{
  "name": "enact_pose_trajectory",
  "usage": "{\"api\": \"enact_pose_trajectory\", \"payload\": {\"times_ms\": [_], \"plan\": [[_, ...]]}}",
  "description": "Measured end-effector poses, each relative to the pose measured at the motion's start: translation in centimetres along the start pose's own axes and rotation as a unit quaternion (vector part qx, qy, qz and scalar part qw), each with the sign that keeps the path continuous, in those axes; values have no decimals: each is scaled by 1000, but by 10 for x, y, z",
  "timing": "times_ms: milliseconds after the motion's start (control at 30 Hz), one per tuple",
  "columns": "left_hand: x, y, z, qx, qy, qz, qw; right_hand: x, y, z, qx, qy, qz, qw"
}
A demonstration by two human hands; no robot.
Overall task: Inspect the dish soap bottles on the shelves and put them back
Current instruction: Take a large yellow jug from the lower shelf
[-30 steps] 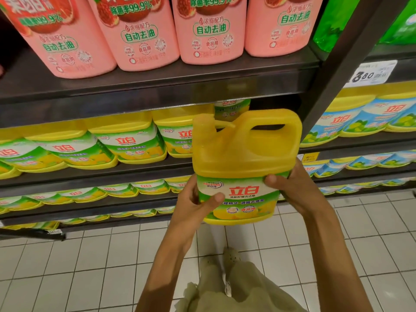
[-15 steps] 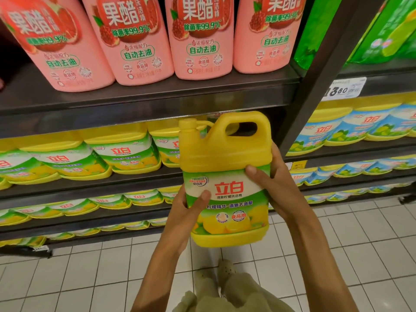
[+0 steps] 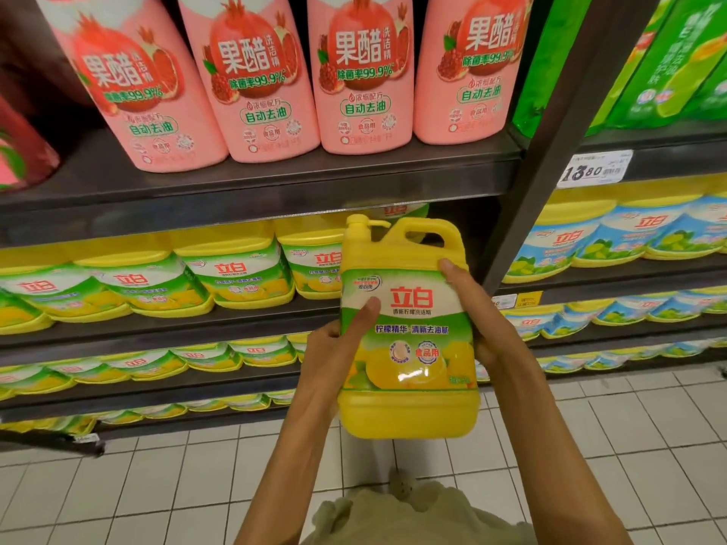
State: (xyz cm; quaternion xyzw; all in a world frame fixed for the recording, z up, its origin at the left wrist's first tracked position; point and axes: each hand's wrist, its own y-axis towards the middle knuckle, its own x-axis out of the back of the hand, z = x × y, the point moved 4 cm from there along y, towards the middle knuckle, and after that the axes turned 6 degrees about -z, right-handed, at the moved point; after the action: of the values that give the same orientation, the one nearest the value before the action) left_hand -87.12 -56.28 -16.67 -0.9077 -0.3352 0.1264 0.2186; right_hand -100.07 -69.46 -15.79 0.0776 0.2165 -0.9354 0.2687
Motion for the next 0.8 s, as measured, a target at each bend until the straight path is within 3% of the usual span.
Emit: {"api": "enact_pose_trajectory", "payload": {"times_ms": [167,333,433,533,667,733,800], "plan": [[0,7,14,44,13,18,999,0,4,-3,-32,30,-32,999],[-8,20,28,59,16,38,997,3,4,7,30,-14,-107,994],[-18,25,40,68,-38,34,996,0,1,5,37,-52,-146,987],[-21,29,52,91,-118,36,988,-6,-4,8,41,-104,-114,987],[-23,32,60,135,-195,117,965,-5,-7,17,128,-136,-60,981],[-23,35,59,143,-198,134,960,-9,0,17,147,-100,-54,983],[-23,37,58,146,-176,151,962,-17,5,14,95,16,-42,994]]}}
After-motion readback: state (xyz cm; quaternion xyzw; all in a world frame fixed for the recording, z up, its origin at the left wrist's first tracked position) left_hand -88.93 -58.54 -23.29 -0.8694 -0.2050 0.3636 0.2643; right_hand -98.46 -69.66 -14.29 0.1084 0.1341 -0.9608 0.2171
